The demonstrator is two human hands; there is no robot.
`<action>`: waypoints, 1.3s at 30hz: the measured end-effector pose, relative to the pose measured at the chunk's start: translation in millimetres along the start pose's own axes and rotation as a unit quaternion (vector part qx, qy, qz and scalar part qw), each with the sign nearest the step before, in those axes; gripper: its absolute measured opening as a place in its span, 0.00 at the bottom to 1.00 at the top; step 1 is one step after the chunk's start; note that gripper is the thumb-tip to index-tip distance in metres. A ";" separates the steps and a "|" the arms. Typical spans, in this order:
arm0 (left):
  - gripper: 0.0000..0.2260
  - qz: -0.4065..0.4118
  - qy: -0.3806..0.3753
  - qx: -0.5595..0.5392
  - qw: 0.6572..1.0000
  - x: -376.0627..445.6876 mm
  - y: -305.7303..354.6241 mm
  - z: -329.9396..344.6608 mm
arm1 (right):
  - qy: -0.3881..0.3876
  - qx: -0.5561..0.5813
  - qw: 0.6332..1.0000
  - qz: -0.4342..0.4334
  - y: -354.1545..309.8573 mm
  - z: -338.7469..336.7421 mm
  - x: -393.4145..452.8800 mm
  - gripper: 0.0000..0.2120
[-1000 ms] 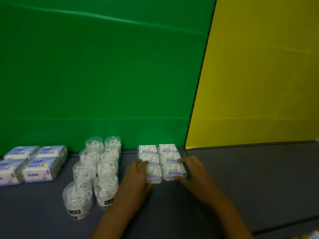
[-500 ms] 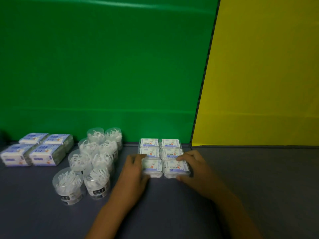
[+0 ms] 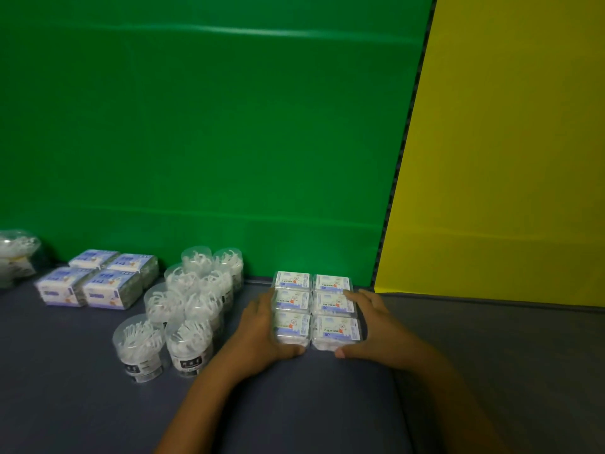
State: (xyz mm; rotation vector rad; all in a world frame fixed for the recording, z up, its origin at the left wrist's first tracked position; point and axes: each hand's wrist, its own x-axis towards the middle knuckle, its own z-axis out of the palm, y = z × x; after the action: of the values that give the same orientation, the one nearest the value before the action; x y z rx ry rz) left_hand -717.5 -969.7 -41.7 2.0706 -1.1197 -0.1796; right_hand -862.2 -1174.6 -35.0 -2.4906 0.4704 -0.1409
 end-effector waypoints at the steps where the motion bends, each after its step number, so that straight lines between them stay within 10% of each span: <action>1: 0.46 0.000 -0.005 -0.008 1.000 3.6 -0.6 0.6 | -0.009 0.005 1.000 -0.002 2.3 -0.1 2.8 0.56; 23: 0.58 -0.056 -0.033 -0.024 0.998 5.6 -3.1 0.8 | 0.003 0.059 0.998 -0.025 6.5 4.5 3.8 0.55; 39: 0.41 -0.015 0.027 -0.023 0.999 -13.7 -8.7 -2.8 | 0.049 0.036 0.998 0.004 -8.7 15.3 -5.3 0.45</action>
State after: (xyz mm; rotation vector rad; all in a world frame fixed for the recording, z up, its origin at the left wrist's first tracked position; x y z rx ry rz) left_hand -718.9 -954.8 -48.7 2.0402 -1.0445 -0.1623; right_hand -861.5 -1157.9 -42.4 -2.4190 0.5071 -0.2729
